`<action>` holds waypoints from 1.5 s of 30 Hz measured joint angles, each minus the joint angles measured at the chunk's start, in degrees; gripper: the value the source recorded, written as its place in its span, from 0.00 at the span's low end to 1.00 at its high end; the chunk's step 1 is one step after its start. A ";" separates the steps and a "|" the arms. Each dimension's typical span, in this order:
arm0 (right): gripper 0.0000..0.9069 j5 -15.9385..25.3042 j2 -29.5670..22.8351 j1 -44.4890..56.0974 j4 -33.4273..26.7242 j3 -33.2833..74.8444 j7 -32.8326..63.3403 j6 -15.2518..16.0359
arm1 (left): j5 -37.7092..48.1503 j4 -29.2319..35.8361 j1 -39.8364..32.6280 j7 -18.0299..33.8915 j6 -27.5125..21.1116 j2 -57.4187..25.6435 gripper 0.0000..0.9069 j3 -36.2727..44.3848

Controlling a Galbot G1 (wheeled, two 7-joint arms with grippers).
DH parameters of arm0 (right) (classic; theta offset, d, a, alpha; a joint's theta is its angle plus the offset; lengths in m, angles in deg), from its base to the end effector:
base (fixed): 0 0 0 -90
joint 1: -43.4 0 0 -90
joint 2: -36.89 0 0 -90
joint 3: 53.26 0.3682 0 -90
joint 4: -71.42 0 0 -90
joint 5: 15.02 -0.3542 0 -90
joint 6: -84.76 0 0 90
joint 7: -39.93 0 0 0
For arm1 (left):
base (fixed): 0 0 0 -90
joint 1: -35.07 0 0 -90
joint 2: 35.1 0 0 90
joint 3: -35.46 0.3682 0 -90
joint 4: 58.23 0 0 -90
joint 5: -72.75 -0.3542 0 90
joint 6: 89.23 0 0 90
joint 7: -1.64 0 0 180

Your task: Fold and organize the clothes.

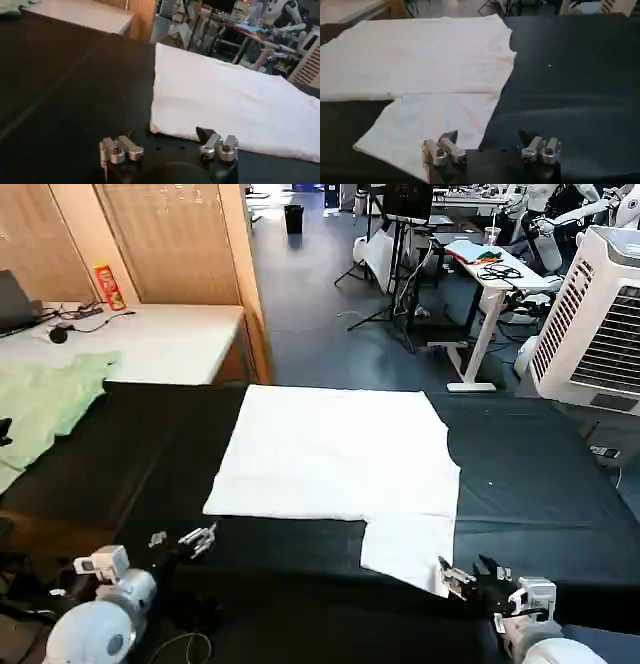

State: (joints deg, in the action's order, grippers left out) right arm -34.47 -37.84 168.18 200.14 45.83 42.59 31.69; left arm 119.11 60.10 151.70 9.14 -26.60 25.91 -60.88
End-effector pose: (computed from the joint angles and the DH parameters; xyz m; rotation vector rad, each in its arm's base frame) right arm 0.1500 -0.0807 -0.2624 0.0137 -2.5793 -0.0029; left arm 0.2060 0.1271 -0.2804 -0.1228 -2.6306 0.3186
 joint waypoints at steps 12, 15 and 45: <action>0.91 2.65 -1.40 0.05 -2.21 -1.50 0.50 -0.47 | -1.75 -5.30 -4.45 0.04 1.41 1.15 0.97 2.69; 0.75 2.87 -1.62 0.12 -2.29 -1.78 0.49 -0.46 | -2.44 -6.50 -5.37 -0.48 1.65 1.63 0.85 3.33; 0.05 3.04 -3.66 8.45 7.66 -1.95 3.86 0.42 | -11.40 0.52 3.81 -2.00 3.86 1.84 0.00 0.41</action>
State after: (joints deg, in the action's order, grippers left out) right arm -31.43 -41.50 176.63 207.80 43.88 46.46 32.11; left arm 107.71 60.62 155.50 7.15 -22.73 27.75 -60.46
